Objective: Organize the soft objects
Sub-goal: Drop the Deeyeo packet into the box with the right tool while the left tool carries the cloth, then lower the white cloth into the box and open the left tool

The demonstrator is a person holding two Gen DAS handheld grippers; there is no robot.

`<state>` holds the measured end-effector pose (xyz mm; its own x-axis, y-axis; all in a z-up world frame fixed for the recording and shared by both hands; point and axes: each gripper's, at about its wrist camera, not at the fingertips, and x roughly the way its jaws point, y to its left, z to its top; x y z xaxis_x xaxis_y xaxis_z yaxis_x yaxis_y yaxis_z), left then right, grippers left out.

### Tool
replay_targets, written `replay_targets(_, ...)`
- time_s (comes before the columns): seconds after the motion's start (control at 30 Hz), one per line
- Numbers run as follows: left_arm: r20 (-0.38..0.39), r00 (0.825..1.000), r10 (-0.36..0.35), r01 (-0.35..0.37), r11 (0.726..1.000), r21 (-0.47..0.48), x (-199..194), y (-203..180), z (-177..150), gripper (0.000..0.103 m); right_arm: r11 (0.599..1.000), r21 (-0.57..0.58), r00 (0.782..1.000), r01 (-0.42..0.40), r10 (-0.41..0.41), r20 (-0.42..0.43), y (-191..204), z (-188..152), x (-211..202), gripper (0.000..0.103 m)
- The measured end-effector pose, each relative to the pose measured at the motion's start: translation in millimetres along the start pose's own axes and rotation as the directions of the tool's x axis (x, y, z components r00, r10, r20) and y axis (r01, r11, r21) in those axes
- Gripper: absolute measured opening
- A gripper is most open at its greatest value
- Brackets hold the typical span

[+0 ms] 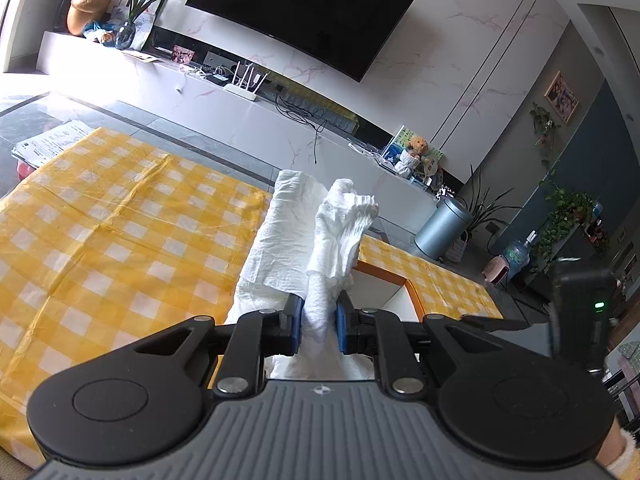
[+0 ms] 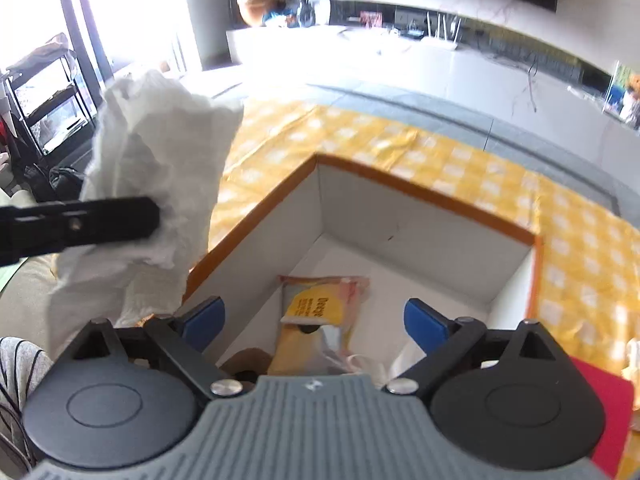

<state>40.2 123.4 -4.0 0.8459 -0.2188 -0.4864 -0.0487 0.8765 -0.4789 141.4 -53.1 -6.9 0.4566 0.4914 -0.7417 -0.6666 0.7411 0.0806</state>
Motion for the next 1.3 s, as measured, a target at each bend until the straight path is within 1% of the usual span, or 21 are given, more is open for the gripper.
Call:
replay_targets(0.1,-0.008,1.0,0.0,0.0,1.0,0.028,8,-10,-3,0.019,0.998,0.001,0.994,0.062,-0.062,0.091,-19,-5,-34,0.098)
replay_targets(0.17,-0.012,1.0,-0.003,0.004,0.999,0.05,14,-18,-5,0.019,0.991,0.027,0.98,0.13,-0.132,0.149,-35,-12,-52,0.098)
replay_targets(0.23,-0.022,1.0,-0.005,0.007,0.998,0.066,20,-25,-7,0.019,0.977,0.074,0.962,0.199,-0.209,0.178,-49,-19,-63,0.099)
replay_targets(0.27,-0.029,1.0,-0.004,0.006,0.997,0.072,25,-29,-8,0.019,0.971,0.1,0.955,0.216,-0.231,0.183,-57,-24,-67,0.099)
replay_targets(0.33,-0.043,0.999,-0.004,0.007,0.997,0.08,33,-36,-11,0.019,0.964,0.145,0.951,0.225,-0.249,0.181,-70,-31,-74,0.099)
replay_targets(0.4,-0.079,0.997,-0.013,0.019,0.996,0.082,43,-41,-12,0.019,0.958,0.17,0.949,0.23,-0.26,0.18,-84,-34,-75,0.099)
replay_targets(0.43,-0.097,0.995,-0.013,0.021,0.996,0.083,49,-44,-13,0.019,0.954,0.177,0.944,0.244,-0.275,0.182,-90,-35,-77,0.099)
replay_targets(0.5,-0.137,0.991,0.004,0.01,0.995,0.1,62,-51,-14,0.019,0.945,0.189,0.935,0.265,-0.3,0.189,-96,-36,-76,0.099)
replay_targets(0.6,-0.195,0.98,0.035,-0.013,0.994,0.113,84,-58,-15,0.019,0.945,0.214,0.937,0.246,-0.288,0.195,-104,-43,-77,0.099)
replay_targets(0.67,-0.248,0.968,0.043,-0.015,0.993,0.114,101,-61,-16,0.019,0.942,0.224,0.936,0.249,-0.293,0.195,-108,-46,-77,0.099)
replay_targets(0.7,-0.287,0.957,0.031,0.001,0.994,0.111,110,-61,-16,0.02,0.939,0.229,0.934,0.257,-0.303,0.192,-112,-47,-76,0.099)
replay_targets(0.73,-0.331,0.943,0.017,0.019,0.994,0.105,119,-61,-16,0.02,0.935,0.235,0.931,0.266,-0.312,0.189,-113,-46,-75,0.099)
replay_targets(0.77,-0.352,0.936,0.014,0.021,0.995,0.096,127,-62,-16,0.02,0.932,0.24,0.93,0.272,-0.319,0.186,-116,-47,-76,0.099)
replay_targets(0.83,-0.377,0.926,0.031,0.013,0.993,0.114,139,-65,-14,0.02,0.927,0.257,0.927,0.274,-0.326,0.187,-124,-52,-79,0.099)
replay_targets(0.97,-0.394,0.914,0.091,-0.019,0.983,0.181,156,-77,-9,0.02,0.919,0.296,0.924,0.259,-0.325,0.2,-134,-55,-86,0.099)
replay_targets(1.1,-0.407,0.905,0.122,-0.029,0.973,0.229,167,-88,-9,0.02,0.918,0.313,0.926,0.243,-0.315,0.206,-137,-57,-89,0.099)
replay_targets(1.17,-0.422,0.895,0.144,-0.033,0.965,0.259,175,-93,-12,0.02,0.92,0.31,0.929,0.238,-0.309,0.203,-137,-57,-88,0.099)
replay_targets(1.2,-0.442,0.883,0.156,-0.03,0.96,0.277,181,-94,-14,0.02,0.923,0.305,0.931,0.235,-0.304,0.203,-136,-57,-88,0.099)
replay_targets(1.27,-0.494,0.848,0.191,-0.036,0.952,0.305,194,-94,-20,0.02,0.926,0.296,0.932,0.234,-0.3,0.202,-135,-56,-86,0.099)
replay_targets(1.3,-0.513,0.834,0.204,-0.031,0.945,0.325,200,-94,-24,0.02,0.928,0.292,0.933,0.232,-0.297,0.203,-134,-56,-85,0.099)
